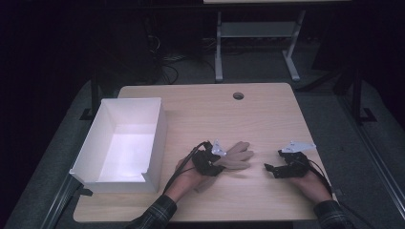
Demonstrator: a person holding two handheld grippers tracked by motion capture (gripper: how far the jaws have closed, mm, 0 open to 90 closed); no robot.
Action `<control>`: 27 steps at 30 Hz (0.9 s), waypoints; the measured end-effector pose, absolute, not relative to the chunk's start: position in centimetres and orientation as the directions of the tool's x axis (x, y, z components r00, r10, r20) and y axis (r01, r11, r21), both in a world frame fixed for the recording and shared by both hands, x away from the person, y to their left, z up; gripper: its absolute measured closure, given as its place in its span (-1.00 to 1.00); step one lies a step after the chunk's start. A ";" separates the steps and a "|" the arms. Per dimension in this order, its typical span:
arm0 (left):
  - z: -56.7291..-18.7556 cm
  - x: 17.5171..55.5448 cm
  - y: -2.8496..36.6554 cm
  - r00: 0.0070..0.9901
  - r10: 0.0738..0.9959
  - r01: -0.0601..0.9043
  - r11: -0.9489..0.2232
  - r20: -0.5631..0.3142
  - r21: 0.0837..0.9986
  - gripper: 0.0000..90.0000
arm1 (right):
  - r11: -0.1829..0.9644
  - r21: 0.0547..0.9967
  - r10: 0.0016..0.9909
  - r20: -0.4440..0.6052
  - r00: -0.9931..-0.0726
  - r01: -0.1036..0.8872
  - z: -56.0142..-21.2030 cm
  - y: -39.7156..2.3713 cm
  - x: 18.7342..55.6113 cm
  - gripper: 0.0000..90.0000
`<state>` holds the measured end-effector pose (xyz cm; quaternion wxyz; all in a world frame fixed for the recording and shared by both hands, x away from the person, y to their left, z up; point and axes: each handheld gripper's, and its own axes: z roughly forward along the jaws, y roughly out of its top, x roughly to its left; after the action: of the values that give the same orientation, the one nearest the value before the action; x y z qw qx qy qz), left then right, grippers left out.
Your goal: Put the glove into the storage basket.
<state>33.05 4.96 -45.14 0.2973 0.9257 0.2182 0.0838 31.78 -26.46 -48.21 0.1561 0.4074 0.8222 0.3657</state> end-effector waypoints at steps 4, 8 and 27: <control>-44.8 33.3 5.2 0.887 0.461 0.381 -0.711 -0.016 0.591 0.50 | 0.402 0.727 0.784 0.041 -0.620 0.556 -48.2 -26.5 31.8 -0.62; -43.6 33.6 5.6 0.885 0.462 0.396 -0.693 -0.051 0.603 0.50 | 0.402 0.727 0.784 0.041 -0.620 0.557 -48.2 -26.5 31.8 -0.62; -33.9 35.0 8.1 0.843 0.531 0.444 -0.603 -0.082 0.663 0.51 | 0.402 0.727 0.784 0.042 -0.619 0.557 -48.2 -26.5 31.8 -0.62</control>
<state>34.97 8.07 -33.91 0.3523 0.8930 0.2732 0.0616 31.77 -26.47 -48.19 0.1554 0.4076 0.8226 0.3647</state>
